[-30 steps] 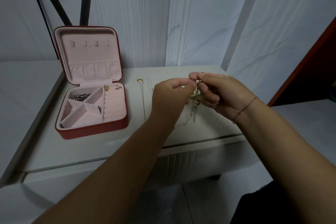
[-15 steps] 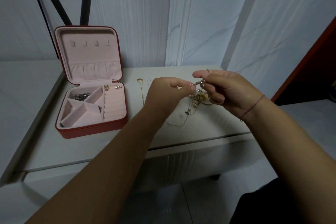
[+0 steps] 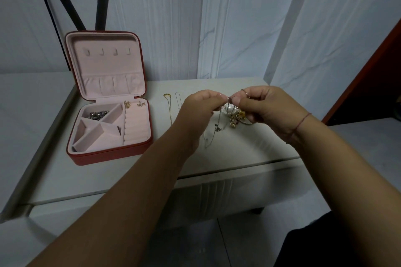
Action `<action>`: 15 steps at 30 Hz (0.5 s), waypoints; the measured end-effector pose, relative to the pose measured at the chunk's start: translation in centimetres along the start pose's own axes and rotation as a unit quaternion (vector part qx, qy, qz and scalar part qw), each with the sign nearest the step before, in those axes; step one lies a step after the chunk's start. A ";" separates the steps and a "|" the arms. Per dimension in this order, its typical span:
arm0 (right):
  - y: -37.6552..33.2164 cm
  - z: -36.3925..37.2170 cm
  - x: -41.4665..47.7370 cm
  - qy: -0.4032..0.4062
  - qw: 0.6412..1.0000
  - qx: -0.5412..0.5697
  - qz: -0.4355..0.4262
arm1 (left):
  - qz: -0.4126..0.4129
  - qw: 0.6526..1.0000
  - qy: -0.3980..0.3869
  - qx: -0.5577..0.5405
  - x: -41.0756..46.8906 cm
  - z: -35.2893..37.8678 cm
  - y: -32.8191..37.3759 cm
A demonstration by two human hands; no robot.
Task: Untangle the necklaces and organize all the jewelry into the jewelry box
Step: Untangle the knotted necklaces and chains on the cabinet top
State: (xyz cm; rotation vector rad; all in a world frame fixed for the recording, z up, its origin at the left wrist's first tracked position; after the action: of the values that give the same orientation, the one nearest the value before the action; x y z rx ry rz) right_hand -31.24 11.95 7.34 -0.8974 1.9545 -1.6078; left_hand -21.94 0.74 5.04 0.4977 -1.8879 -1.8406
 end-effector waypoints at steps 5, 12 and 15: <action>0.6 -0.2 0.3 -0.002 0.999 0.030 0.018 | -0.021 0.997 -0.022 -0.069 0.0 0.6 -0.2; 1.0 0.0 0.4 -0.002 0.993 0.105 0.052 | -0.010 1.000 -0.009 0.010 -0.2 0.5 -0.1; 0.9 0.3 0.3 -0.003 0.992 0.114 0.060 | 0.028 0.999 0.009 0.034 -0.3 0.3 0.2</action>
State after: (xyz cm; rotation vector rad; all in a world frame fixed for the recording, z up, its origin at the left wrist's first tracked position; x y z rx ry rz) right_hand -31.39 11.63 6.37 -0.6805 1.7403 -1.7127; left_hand -21.82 1.21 5.24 0.4768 -1.9383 -1.7363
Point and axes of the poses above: each hand's wrist, its own x-axis towards the middle knuckle, its own z-axis out of the palm, y = z × x, the point moved 5 cm from there along x, towards the middle knuckle, and after that the axes turned 2 degrees about x, right-handed, at the moved point
